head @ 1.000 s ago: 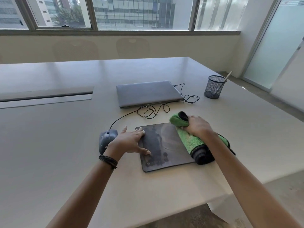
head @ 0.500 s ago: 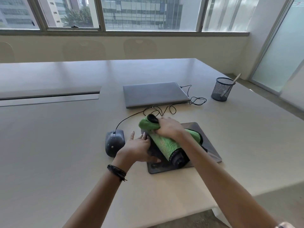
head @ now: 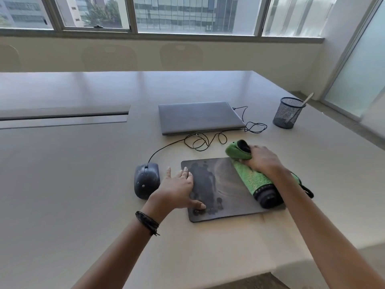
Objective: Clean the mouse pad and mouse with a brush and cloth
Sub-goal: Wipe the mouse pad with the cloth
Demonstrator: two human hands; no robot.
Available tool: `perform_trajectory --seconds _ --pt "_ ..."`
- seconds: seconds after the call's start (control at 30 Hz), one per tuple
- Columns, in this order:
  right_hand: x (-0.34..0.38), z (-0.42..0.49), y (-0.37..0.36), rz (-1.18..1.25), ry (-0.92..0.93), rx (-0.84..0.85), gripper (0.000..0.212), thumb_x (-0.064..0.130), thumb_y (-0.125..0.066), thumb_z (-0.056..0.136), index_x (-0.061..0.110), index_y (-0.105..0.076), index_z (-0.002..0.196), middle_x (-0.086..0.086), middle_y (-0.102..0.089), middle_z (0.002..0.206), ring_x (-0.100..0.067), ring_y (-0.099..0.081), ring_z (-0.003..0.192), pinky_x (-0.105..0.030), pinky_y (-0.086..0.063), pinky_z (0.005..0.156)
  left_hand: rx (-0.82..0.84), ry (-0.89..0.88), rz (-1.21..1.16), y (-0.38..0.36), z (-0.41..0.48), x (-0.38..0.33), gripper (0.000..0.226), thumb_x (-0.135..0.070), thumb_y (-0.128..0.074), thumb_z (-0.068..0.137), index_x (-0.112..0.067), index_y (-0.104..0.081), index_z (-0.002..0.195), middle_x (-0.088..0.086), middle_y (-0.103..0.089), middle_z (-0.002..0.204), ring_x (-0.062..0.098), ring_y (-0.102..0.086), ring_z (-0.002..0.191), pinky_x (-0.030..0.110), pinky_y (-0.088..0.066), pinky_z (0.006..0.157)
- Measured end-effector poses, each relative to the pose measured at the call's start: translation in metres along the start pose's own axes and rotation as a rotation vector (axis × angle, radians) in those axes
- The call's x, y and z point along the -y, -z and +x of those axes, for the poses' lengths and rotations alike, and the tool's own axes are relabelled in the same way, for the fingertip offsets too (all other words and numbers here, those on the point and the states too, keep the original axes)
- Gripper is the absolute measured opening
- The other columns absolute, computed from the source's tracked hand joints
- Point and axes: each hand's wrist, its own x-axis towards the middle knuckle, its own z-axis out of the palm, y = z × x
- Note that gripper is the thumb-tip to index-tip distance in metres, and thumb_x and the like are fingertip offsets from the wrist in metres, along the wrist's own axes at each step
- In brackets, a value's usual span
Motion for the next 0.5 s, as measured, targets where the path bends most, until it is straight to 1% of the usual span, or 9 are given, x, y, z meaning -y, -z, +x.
perform_trajectory --seconds 0.13,0.27,0.37,0.5 --pt "-0.025 -0.001 0.005 -0.076 -0.075 -0.072 0.046 0.042 -0.059 0.085 0.012 -0.053 0.119 -0.015 -0.058 0.119 -0.031 -0.053 0.112 -0.036 -0.044 0.087 -0.018 -0.012 0.011 -0.001 -0.001 0.000 0.102 -0.069 -0.041 0.081 -0.001 -0.002 0.147 0.015 0.002 0.157 0.020 0.002 0.146 0.048 0.007 0.117" --pt "-0.026 -0.006 0.009 -0.102 -0.089 -0.124 0.040 0.038 -0.060 0.084 0.011 -0.057 0.114 -0.016 -0.061 0.111 -0.032 -0.057 0.105 -0.035 -0.046 0.082 -0.039 -0.015 0.013 -0.004 -0.003 0.001 0.101 -0.069 -0.040 0.082 -0.002 -0.003 0.147 0.016 0.002 0.157 0.022 0.000 0.146 0.048 0.008 0.117" --pt "-0.008 -0.010 0.013 -0.102 -0.011 -0.102 0.035 0.035 -0.058 0.084 0.014 -0.056 0.111 -0.015 -0.061 0.111 -0.032 -0.056 0.104 -0.034 -0.044 0.081 -0.045 -0.014 0.015 -0.004 -0.003 0.000 0.101 -0.069 -0.040 0.082 -0.001 -0.004 0.147 0.016 0.001 0.157 0.022 -0.001 0.146 0.048 0.008 0.117" --pt "0.041 -0.021 0.016 0.019 0.220 -0.048 0.028 0.037 -0.058 0.083 0.023 -0.058 0.107 -0.010 -0.063 0.108 -0.029 -0.057 0.102 -0.029 -0.037 0.072 -0.037 -0.005 0.010 -0.001 -0.002 -0.002 0.102 -0.068 -0.043 0.081 0.000 -0.005 0.147 0.017 -0.001 0.157 0.022 -0.002 0.146 0.048 0.008 0.117"
